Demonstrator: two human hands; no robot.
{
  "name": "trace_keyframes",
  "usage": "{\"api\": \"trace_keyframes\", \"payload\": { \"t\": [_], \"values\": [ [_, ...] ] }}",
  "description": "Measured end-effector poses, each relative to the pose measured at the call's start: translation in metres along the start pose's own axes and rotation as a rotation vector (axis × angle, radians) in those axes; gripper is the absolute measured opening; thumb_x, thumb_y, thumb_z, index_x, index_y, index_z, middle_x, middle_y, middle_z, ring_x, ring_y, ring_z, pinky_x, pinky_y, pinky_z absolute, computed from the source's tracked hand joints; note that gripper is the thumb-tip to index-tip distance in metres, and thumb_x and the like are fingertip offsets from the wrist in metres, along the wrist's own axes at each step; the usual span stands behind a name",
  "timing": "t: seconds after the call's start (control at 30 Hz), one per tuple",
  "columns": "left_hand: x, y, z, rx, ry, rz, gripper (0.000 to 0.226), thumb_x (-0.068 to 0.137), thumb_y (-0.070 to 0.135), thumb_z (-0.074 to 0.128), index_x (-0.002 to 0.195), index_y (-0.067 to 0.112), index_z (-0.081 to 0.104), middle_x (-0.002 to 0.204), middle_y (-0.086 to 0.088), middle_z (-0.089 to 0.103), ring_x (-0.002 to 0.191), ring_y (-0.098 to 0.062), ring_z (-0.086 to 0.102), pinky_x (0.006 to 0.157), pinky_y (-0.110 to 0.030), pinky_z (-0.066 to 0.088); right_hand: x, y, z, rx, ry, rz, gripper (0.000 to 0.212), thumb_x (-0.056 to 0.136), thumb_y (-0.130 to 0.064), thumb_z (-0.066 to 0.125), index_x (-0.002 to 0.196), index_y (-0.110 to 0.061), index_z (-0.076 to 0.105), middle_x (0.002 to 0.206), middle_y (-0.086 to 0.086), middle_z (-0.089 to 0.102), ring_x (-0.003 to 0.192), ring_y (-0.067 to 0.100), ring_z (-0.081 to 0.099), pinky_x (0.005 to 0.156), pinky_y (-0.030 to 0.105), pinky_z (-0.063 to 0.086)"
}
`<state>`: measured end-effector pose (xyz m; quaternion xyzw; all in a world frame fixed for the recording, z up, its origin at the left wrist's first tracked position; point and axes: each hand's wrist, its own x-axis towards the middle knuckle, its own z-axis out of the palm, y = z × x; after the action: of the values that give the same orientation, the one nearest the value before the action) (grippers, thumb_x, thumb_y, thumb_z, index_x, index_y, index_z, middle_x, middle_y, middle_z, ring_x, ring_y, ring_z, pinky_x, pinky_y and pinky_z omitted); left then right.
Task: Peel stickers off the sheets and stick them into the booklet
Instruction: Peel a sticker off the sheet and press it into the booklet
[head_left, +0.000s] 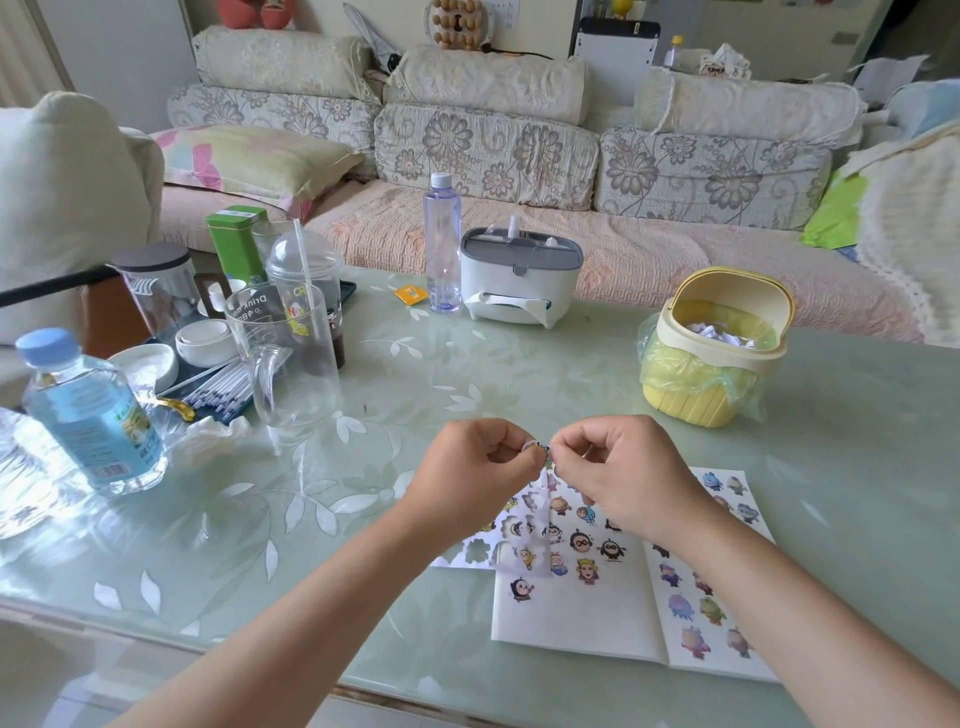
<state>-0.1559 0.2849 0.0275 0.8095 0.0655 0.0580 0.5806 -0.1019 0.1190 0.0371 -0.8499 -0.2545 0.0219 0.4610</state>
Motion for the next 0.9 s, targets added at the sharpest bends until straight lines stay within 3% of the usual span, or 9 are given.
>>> {"api": "trace_keyframes", "payload": {
  "t": [0.13, 0.3, 0.43, 0.5, 0.57, 0.63, 0.73, 0.83, 0.9],
  "values": [
    [0.0006, -0.0012, 0.0002, 0.043, 0.003, 0.016, 0.014, 0.089, 0.023, 0.071, 0.078, 0.014, 0.071, 0.058, 0.008, 0.062, 0.044, -0.006, 0.041, 0.045, -0.017, 0.036, -0.0017, -0.0026, -0.0018, -0.058, -0.023, -0.056, 0.029, 0.087, -0.004, 0.064, 0.059, -0.009, 0.059, 0.049, -0.009, 0.041, 0.041, 0.005, 0.041, 0.049, 0.017, 0.032],
    [0.0011, -0.0021, 0.0004, 0.075, -0.005, 0.028, 0.014, 0.088, 0.026, 0.071, 0.076, 0.018, 0.071, 0.072, -0.004, 0.072, 0.053, -0.011, 0.049, 0.052, -0.023, 0.041, -0.0033, -0.0017, -0.0021, -0.085, -0.028, -0.083, 0.03, 0.085, -0.003, 0.063, 0.057, -0.009, 0.055, 0.047, -0.009, 0.038, 0.042, 0.005, 0.037, 0.048, 0.015, 0.029],
    [0.0008, -0.0002, -0.0016, 0.036, -0.009, -0.008, 0.015, 0.089, 0.025, 0.069, 0.076, 0.017, 0.07, 0.063, 0.002, 0.066, 0.05, -0.011, 0.044, 0.047, -0.021, 0.038, -0.0006, 0.0016, -0.0014, 0.042, -0.033, 0.011, 0.024, 0.091, -0.01, 0.064, 0.067, -0.005, 0.069, 0.058, 0.014, 0.059, 0.046, 0.009, 0.042, 0.052, 0.024, 0.04],
    [0.0009, -0.001, -0.0016, 0.035, 0.015, 0.009, 0.012, 0.089, 0.027, 0.069, 0.08, 0.019, 0.071, 0.066, 0.009, 0.067, 0.054, -0.01, 0.049, 0.05, -0.022, 0.042, -0.0004, -0.0004, -0.0019, 0.136, -0.009, 0.066, 0.023, 0.093, -0.009, 0.066, 0.071, -0.009, 0.074, 0.054, 0.003, 0.064, 0.042, 0.01, 0.047, 0.048, 0.019, 0.042],
    [-0.0003, -0.0027, 0.0, 0.089, 0.098, 0.068, 0.005, 0.087, 0.032, 0.071, 0.089, 0.027, 0.071, 0.075, 0.016, 0.068, 0.065, -0.006, 0.057, 0.055, -0.02, 0.047, -0.0011, -0.0027, -0.0019, 0.185, 0.01, 0.091, 0.022, 0.093, -0.008, 0.066, 0.072, -0.011, 0.075, 0.054, -0.002, 0.065, 0.04, 0.009, 0.048, 0.047, 0.016, 0.043],
    [-0.0012, -0.0073, 0.0012, 0.273, 0.249, 0.201, 0.016, 0.084, 0.037, 0.074, 0.097, 0.035, 0.065, 0.084, 0.02, 0.064, 0.08, -0.002, 0.056, 0.064, -0.016, 0.045, -0.0013, -0.0029, -0.0002, 0.174, 0.036, 0.087, 0.021, 0.091, -0.012, 0.069, 0.072, -0.013, 0.076, 0.059, 0.005, 0.069, 0.041, 0.008, 0.049, 0.049, 0.017, 0.043],
    [-0.0027, -0.0071, 0.0019, 0.481, 0.37, 0.405, 0.017, 0.082, 0.034, 0.076, 0.09, 0.037, 0.061, 0.08, 0.019, 0.055, 0.077, 0.0, 0.049, 0.06, -0.018, 0.04, -0.0014, -0.0017, 0.003, 0.153, 0.074, 0.088, 0.02, 0.089, -0.018, 0.072, 0.07, -0.017, 0.077, 0.064, 0.014, 0.068, 0.046, 0.01, 0.047, 0.051, 0.021, 0.042],
    [-0.0051, -0.0022, 0.0047, 0.434, 0.29, 0.312, 0.003, 0.088, 0.037, 0.068, 0.085, 0.035, 0.067, 0.079, 0.022, 0.063, 0.075, -0.001, 0.057, 0.056, -0.018, 0.043, -0.0022, -0.0017, 0.0041, 0.105, 0.127, 0.062, 0.021, 0.088, -0.019, 0.072, 0.067, -0.019, 0.077, 0.058, 0.011, 0.064, 0.048, 0.011, 0.046, 0.053, 0.023, 0.043],
    [-0.0048, -0.0013, 0.006, 0.347, 0.232, 0.213, 0.008, 0.09, 0.04, 0.067, 0.087, 0.035, 0.072, 0.078, 0.023, 0.068, 0.074, 0.001, 0.061, 0.056, -0.016, 0.044, -0.0034, -0.0018, 0.0044, 0.056, 0.157, 0.043, 0.02, 0.087, -0.019, 0.072, 0.068, -0.021, 0.077, 0.053, 0.004, 0.063, 0.047, 0.01, 0.048, 0.053, 0.021, 0.044]
  ]
}}
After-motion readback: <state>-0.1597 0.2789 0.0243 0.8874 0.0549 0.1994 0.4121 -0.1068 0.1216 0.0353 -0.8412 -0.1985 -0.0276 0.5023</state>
